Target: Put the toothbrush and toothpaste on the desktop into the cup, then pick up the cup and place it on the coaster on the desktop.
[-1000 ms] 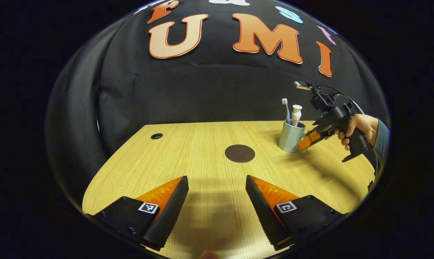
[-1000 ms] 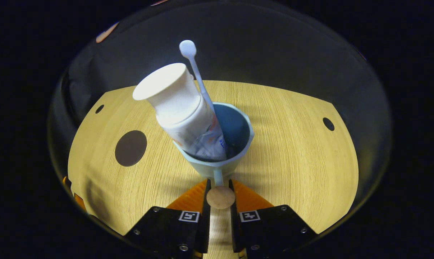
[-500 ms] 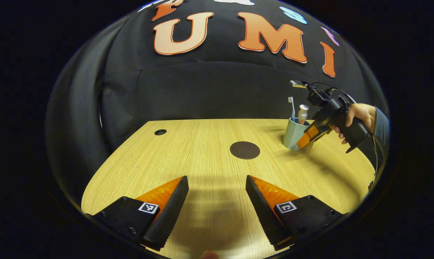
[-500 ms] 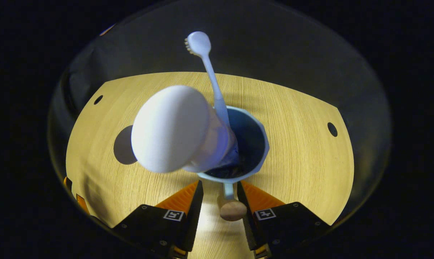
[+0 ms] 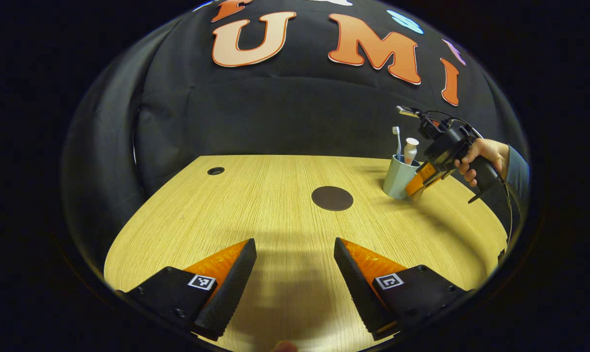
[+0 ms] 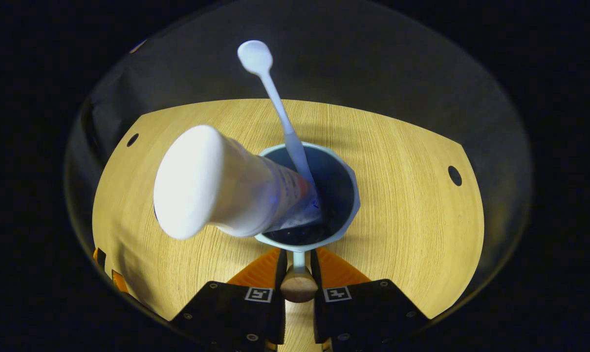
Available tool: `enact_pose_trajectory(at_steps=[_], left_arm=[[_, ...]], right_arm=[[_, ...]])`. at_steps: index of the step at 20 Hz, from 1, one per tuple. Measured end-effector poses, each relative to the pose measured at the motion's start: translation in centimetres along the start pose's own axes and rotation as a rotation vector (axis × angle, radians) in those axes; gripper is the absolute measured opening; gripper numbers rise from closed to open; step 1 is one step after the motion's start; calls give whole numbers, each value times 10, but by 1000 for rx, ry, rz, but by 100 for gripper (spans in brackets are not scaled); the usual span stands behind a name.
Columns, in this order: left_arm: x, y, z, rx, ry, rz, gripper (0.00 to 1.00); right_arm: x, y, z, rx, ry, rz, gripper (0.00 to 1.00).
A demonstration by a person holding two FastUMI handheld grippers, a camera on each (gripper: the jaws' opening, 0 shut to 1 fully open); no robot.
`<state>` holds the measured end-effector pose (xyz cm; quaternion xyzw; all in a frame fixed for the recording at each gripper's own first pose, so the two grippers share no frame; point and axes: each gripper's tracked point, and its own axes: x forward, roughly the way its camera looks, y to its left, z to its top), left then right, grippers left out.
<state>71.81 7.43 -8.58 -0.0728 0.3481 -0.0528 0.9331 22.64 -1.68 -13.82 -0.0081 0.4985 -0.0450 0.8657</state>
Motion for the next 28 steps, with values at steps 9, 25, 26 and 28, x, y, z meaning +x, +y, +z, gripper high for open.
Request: enact_pose_trajectory(at_steps=[9, 25, 26, 28], left_arm=[[-3, 0, 4, -3, 0, 15, 100], [-4, -1, 6, -9, -20, 15, 100], [-3, 0, 6, -12, -18, 16, 100], [-3, -1, 5, -18, -15, 18, 100]], right_arm=[[-8, 7, 14, -40, -78, 19, 22], [-34, 92, 24, -124, -136, 115, 22], [-32, 95, 24, -128, -133, 119, 22], [-33, 104, 25, -134, -134, 124, 22]])
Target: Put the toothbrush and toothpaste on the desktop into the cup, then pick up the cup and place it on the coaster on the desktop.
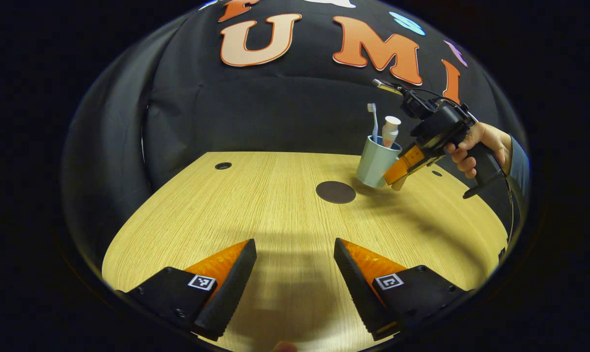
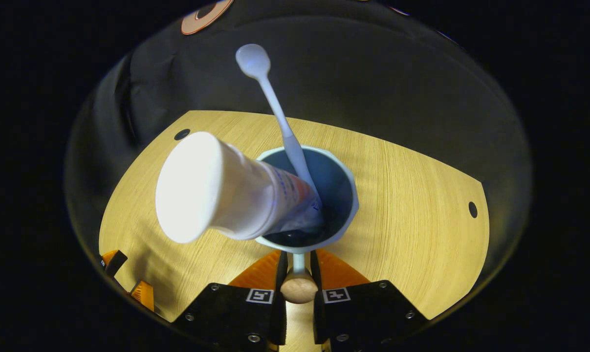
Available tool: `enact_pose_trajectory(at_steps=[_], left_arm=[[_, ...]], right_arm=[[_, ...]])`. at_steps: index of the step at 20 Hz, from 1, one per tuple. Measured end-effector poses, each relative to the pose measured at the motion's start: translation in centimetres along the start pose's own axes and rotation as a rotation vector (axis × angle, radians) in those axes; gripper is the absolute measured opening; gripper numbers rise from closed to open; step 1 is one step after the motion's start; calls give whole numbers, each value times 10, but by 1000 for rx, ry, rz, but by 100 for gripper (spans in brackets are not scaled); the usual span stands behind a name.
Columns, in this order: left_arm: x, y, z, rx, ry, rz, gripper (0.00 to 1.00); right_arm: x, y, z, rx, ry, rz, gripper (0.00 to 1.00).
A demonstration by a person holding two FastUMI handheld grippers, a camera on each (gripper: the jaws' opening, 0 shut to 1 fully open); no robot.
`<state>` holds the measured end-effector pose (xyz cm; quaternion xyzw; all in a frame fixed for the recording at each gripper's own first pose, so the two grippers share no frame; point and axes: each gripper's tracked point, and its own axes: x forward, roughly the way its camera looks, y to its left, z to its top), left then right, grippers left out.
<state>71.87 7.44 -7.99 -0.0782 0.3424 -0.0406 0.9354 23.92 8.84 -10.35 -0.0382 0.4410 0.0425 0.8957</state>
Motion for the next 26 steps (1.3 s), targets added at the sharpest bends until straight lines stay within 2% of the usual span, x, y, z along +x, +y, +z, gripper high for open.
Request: enact_pose_trajectory(at_steps=[13, 22, 23, 25, 26], left_arm=[[-3, -2, 5, -27, 10, -10, 100], [-13, -6, 5, -37, 13, -12, 100], [-12, -7, 4, -42, 16, -17, 100], [-12, -9, 3, -47, 19, -22, 100], [-11, -10, 2, -47, 19, -22, 100]], right_arm=[[26, 63, 12, -84, 12, 43, 22], [33, 68, 8, -45, 35, 69, 22], [34, 68, 6, -47, 40, 69, 28], [29, 68, 8, -35, 36, 74, 19], [18, 66, 12, -25, 17, 78, 27]])
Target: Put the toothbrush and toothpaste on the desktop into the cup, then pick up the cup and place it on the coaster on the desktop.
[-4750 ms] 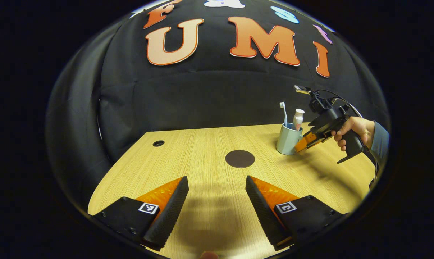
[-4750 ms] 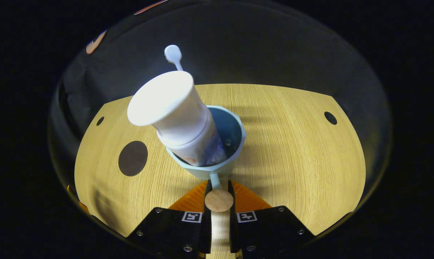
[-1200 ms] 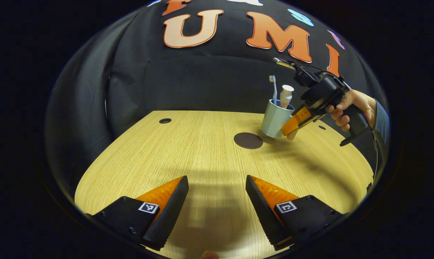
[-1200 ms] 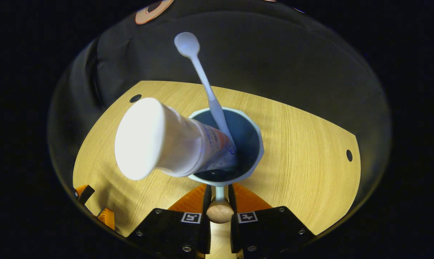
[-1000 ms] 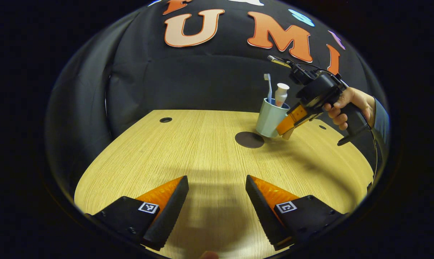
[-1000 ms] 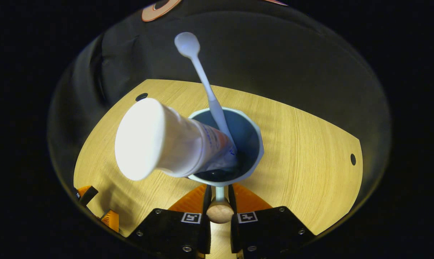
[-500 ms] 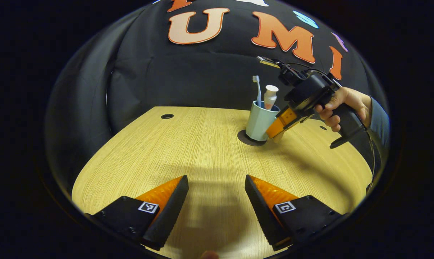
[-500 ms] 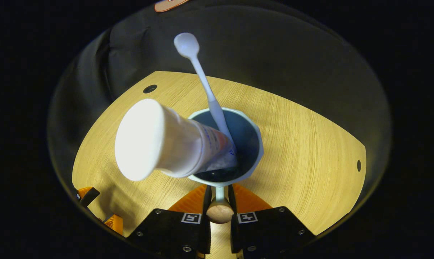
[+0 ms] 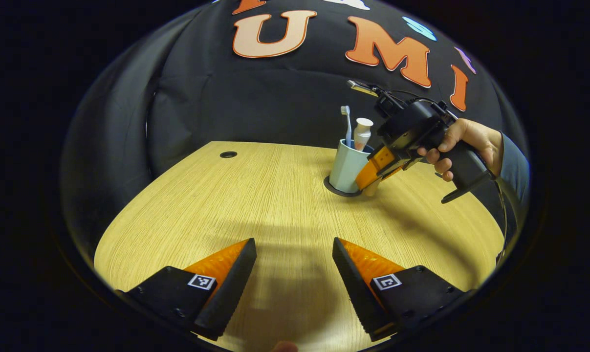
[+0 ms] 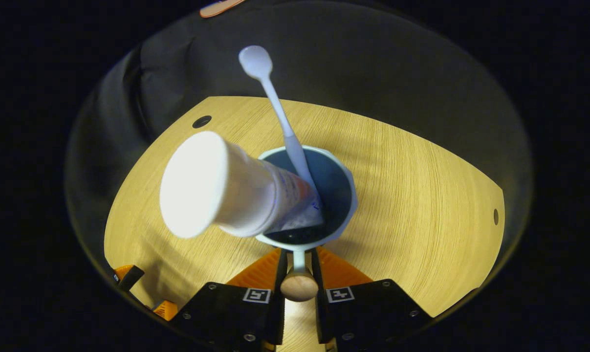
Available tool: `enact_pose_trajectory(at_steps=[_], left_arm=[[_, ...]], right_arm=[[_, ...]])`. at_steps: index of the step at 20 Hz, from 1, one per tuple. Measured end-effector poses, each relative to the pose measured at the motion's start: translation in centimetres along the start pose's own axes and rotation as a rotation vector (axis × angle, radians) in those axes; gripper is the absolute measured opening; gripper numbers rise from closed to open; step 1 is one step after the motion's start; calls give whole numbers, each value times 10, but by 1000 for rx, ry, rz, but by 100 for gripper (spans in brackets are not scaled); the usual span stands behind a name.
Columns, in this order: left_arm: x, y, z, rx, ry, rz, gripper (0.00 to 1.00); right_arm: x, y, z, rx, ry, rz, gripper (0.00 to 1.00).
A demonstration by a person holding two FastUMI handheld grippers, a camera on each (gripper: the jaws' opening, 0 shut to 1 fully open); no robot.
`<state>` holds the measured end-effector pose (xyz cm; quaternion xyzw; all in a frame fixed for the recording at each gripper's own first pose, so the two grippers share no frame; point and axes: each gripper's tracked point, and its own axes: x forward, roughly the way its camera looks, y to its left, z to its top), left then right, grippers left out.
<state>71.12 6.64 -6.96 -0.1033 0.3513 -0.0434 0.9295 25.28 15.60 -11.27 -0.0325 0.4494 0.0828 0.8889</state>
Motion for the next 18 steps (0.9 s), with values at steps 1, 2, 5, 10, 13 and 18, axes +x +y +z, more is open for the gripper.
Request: enact_pose_trajectory(at_steps=[1, 2, 5, 10, 13, 18], left_arm=[[0, -1, -1, -1, -1, -1, 100], [0, -1, -1, -1, -3, -2, 100], [0, -2, 1, 3, -12, -5, 100], [0, 2, 17, 20, -58, -3, 100], [1, 0, 20, 37, -87, -11, 100], [-5, -39, 38, 32, -153, -64, 100]], right_arm=[[-8, 0, 4, 8, -19, 9, 27], [-15, -2, 8, 5, -38, 11, 29], [-34, -4, 13, -17, -94, 7, 30], [-67, -13, 3, -42, -200, 12, 50], [-88, -22, -7, -51, -267, 20, 54], [-126, -42, -26, -6, -352, 41, 66]])
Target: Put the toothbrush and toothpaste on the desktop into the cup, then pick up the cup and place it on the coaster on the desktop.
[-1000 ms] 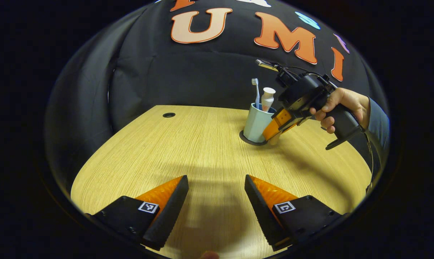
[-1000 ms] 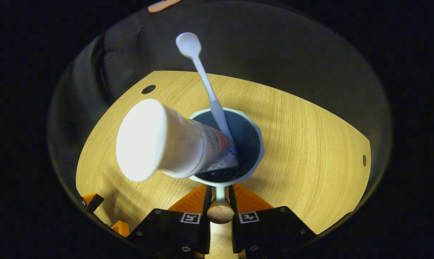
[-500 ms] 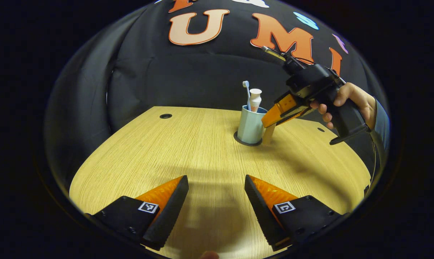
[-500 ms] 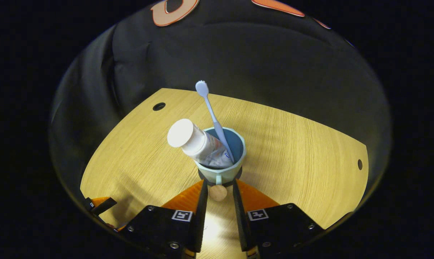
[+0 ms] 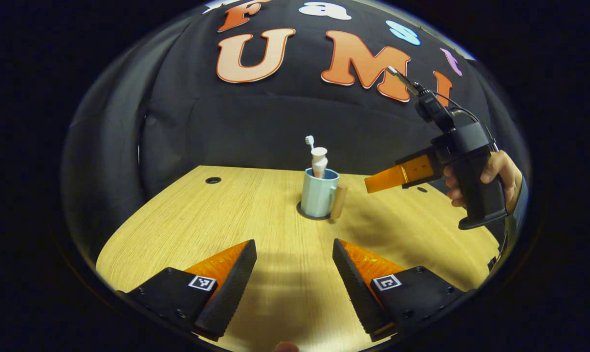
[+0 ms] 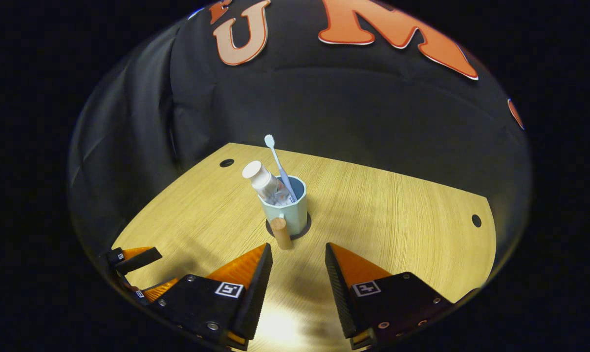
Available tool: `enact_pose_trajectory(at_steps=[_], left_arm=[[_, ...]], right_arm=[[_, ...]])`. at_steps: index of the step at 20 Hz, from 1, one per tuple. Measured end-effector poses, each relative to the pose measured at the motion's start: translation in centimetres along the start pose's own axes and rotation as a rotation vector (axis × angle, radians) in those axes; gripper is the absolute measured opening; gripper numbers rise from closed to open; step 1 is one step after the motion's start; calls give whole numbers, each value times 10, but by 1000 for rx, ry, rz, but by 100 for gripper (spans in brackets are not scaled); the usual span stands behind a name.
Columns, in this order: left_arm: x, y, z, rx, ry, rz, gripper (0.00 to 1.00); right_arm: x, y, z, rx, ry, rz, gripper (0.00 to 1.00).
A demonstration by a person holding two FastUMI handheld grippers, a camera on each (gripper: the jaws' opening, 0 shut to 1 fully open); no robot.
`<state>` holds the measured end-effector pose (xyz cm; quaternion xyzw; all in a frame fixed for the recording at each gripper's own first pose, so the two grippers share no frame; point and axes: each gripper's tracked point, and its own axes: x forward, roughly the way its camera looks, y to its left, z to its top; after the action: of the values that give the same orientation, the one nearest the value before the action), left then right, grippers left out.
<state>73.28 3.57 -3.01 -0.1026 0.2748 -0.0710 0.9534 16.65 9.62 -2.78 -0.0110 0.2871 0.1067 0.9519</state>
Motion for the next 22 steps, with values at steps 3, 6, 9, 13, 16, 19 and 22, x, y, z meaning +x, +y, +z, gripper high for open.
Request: enact_pose_trajectory(at_steps=[3, 6, 9, 13, 16, 19, 22], left_arm=[[-12, -25, 17, 8, -43, -31, 100], [-16, -47, 32, 26, -92, -48, 100], [-19, -65, 46, 54, -140, -54, 100], [-26, -85, 67, 99, -216, -46, 99], [-34, -96, 83, 119, -270, -24, 99], [-44, -108, 100, 128, -335, -22, 100], [-50, -117, 109, 143, -393, -35, 99]], right_arm=[[-27, -25, 5, -44, -97, -62, 72], [-53, -45, 2, -69, -193, -109, 83], [-82, -61, -2, -81, -276, -150, 86], [-120, -74, 1, -51, -399, -165, 87], [-141, -100, 4, -78, -488, -263, 87], [-154, -113, -6, -65, -535, -323, 88], [-140, -116, -25, -25, -580, -332, 88]])
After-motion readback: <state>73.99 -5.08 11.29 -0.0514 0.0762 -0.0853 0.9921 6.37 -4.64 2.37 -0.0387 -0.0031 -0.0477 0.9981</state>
